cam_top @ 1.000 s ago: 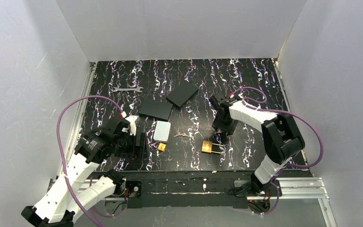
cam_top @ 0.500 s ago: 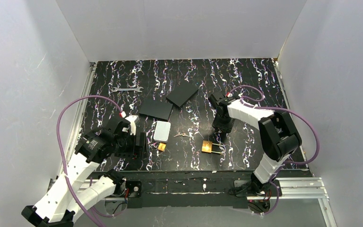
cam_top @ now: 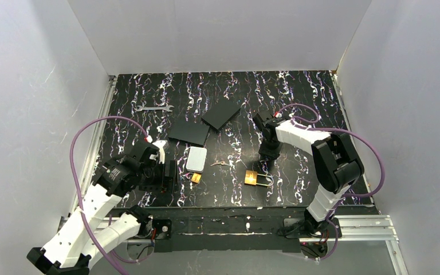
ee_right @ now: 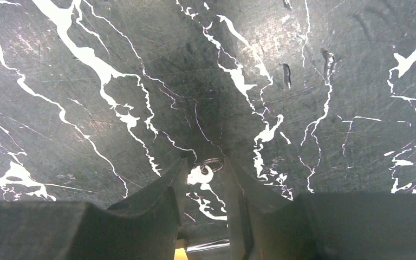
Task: Unlock with the key
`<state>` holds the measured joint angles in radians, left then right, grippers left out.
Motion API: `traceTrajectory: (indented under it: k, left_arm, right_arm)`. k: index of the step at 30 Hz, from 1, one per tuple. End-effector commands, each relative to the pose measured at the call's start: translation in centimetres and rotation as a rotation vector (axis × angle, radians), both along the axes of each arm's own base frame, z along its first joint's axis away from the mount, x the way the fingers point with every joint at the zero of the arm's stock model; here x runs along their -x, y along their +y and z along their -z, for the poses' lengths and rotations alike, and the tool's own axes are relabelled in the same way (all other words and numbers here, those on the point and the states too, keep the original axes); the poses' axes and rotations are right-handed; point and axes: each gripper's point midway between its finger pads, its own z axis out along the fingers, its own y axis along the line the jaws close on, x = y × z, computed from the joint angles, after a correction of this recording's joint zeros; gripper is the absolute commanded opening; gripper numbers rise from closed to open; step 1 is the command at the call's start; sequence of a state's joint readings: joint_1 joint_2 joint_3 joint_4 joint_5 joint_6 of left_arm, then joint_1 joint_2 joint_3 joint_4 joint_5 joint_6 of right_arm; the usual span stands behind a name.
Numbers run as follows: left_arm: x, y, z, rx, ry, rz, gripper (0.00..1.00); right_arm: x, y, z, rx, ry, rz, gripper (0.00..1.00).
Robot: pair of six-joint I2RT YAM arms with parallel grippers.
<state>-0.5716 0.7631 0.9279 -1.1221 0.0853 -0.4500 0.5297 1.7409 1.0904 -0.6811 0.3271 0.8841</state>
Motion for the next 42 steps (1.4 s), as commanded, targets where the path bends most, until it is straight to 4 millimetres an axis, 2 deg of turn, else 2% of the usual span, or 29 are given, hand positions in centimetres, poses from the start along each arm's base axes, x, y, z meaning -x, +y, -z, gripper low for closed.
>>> traceTrajectory:
  k: [1, 8, 14, 27, 30, 33, 39, 42]
  left_arm:
    - [0.0, 0.3, 0.3, -0.021, 0.005, -0.013, 0.75]
    - [-0.1, 0.3, 0.4, -0.027, 0.013, -0.015, 0.75]
    - [-0.1, 0.3, 0.5, -0.029, 0.018, -0.013, 0.75]
    - [0.0, 0.1, 0.4, -0.019, 0.016, -0.007, 0.74]
    - [-0.1, -0.3, -0.3, 0.009, 0.013, -0.01, 0.74]
    - [-0.3, -1.1, -1.5, 0.065, 0.002, -0.036, 0.74]
    - [-2.2, -4.5, -5.2, 0.306, -0.074, -0.13, 0.71]
    - [-3.3, -7.2, -7.9, 0.489, -0.108, -0.139, 0.7]
  right_arm:
    - [0.2, -0.3, 1.3, 0.002, 0.016, 0.023, 0.37]
    - [0.3, -0.3, 1.7, -0.01, 0.026, 0.029, 0.23]
    - [-0.1, -0.7, 1.1, 0.0, 0.012, 0.021, 0.01]
    - [-0.6, 0.1, -1.7, -0.06, -0.047, 0.013, 0.01]
    - [-0.8, 0.7, -3.3, -0.103, -0.068, 0.025, 0.01]
    - [-0.9, 1.8, -5.8, -0.183, -0.097, 0.06, 0.01]
    - [-1.1, 5.1, -12.0, -0.445, -0.202, 0.12, 0.01]
    - [-1.5, 7.8, -16.4, -0.654, -0.288, 0.111, 0.01]
